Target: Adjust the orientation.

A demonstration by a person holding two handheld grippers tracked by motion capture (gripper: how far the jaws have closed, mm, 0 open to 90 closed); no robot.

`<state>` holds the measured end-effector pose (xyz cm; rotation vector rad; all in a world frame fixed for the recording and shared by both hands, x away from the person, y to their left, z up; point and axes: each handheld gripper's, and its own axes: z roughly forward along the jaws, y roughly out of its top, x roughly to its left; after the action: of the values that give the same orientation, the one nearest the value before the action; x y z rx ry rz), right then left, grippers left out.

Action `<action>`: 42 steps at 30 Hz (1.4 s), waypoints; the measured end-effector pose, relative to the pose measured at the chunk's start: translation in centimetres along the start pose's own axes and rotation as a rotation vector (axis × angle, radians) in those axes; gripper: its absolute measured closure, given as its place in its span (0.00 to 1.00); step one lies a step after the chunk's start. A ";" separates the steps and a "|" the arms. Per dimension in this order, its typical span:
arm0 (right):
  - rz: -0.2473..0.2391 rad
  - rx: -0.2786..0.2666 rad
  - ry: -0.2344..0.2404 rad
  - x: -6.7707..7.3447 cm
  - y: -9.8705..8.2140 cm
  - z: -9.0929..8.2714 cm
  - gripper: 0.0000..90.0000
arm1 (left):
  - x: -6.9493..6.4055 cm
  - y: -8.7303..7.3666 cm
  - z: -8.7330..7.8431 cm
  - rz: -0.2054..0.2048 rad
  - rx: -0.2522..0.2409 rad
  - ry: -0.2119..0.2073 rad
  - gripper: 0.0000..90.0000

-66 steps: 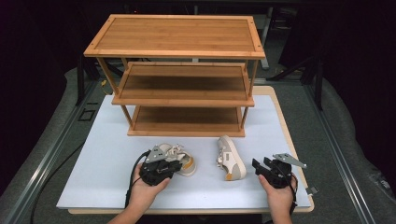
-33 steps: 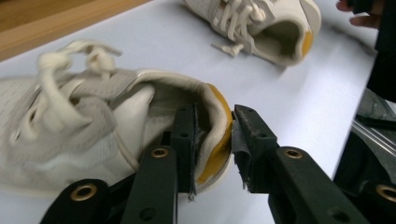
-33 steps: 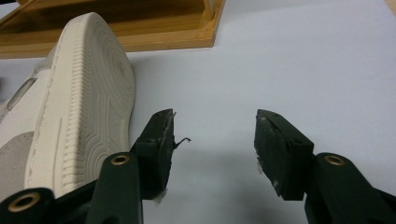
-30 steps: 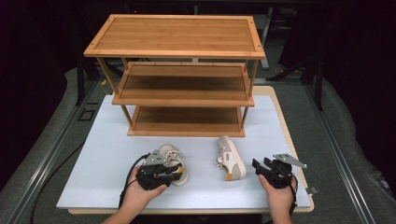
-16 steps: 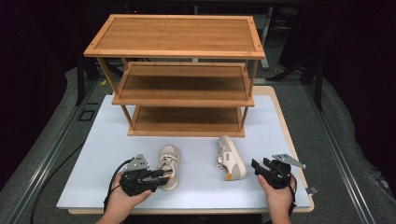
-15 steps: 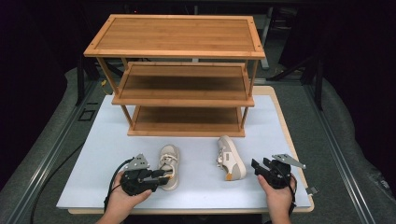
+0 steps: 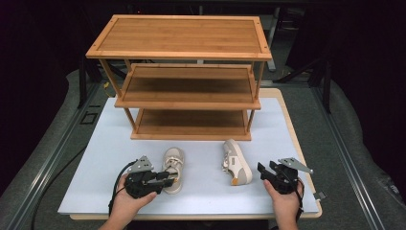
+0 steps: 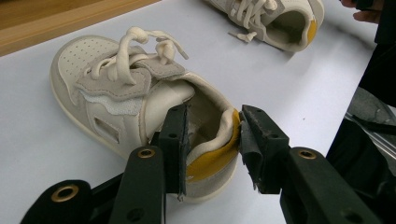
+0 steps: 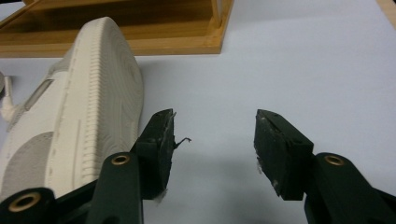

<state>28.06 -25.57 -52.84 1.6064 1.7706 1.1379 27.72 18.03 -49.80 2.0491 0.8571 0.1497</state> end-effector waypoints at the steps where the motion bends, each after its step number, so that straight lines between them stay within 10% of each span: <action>1: 0.000 0.000 0.000 0.0 0.0 0.0 0.53 | 0.0 0.0 0.0 -0.006 0.000 -0.002 0.70; 17: -0.126 -0.020 0.068 2.6 0.7 -1.0 0.70 | -0.1 -0.4 -1.0 -0.034 -0.056 0.002 0.66; 26: -0.211 -0.017 0.118 4.4 1.1 -1.8 1.00 | 0.7 -0.5 -2.0 -0.047 -0.084 0.036 0.64; 42: -0.223 0.001 0.145 4.5 1.1 -1.3 1.00 | 3.1 -1.1 -2.9 -0.094 -0.106 0.117 0.63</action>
<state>26.77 -21.54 -50.48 1.3154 1.9851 1.1710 28.31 22.31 -49.51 1.9123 0.9943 0.2594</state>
